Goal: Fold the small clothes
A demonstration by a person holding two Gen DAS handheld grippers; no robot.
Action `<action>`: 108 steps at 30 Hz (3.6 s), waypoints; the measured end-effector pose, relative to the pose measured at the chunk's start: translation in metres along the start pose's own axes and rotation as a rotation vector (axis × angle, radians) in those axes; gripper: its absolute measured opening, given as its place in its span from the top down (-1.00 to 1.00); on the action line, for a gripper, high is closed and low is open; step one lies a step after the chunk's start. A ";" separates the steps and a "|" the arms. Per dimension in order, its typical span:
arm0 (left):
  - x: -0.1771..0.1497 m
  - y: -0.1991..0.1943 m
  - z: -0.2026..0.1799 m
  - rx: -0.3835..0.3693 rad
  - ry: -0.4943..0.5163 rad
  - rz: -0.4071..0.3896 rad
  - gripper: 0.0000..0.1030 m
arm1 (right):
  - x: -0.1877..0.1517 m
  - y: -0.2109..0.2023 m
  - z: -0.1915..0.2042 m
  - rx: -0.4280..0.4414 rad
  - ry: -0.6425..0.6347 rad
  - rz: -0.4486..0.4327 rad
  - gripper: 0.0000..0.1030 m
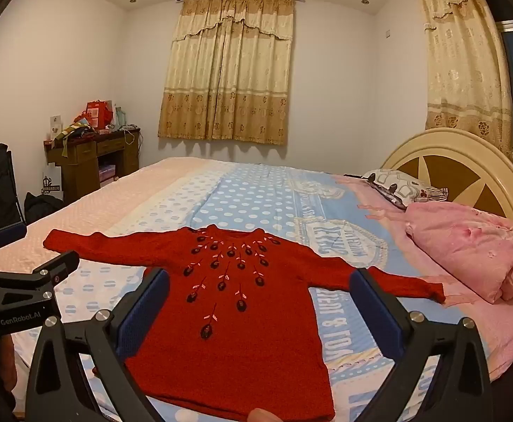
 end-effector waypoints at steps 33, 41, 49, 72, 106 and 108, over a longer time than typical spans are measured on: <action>0.006 -0.007 0.001 0.025 0.016 -0.038 -1.00 | -0.003 0.003 -0.005 -0.007 0.002 0.004 -0.98; 0.006 -0.008 0.001 0.025 0.015 -0.040 -1.00 | -0.004 0.002 -0.005 -0.013 0.002 0.007 -0.98; 0.005 -0.007 0.001 0.024 0.016 -0.041 -1.00 | -0.004 0.002 -0.006 -0.014 0.002 0.009 -0.98; 0.004 -0.007 0.001 0.024 0.016 -0.041 -1.00 | -0.009 0.006 -0.005 -0.018 -0.003 0.013 -0.98; -0.016 0.031 -0.006 0.007 0.050 0.015 -1.00 | -0.041 0.052 -0.027 -0.048 0.003 0.108 -0.98; -0.016 0.042 -0.007 0.011 0.065 0.025 -1.00 | -0.043 0.061 -0.039 -0.057 0.017 0.121 -0.98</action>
Point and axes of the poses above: each gripper's, at about its wrist camera, not at the fingertips, and y roughly the way its jaws point, z to its left, x to its top, the point moved 8 cm from there along y, roughly the way its jaws point, and after that the axes turned 4 degrees about y, right-handed, at the moved point
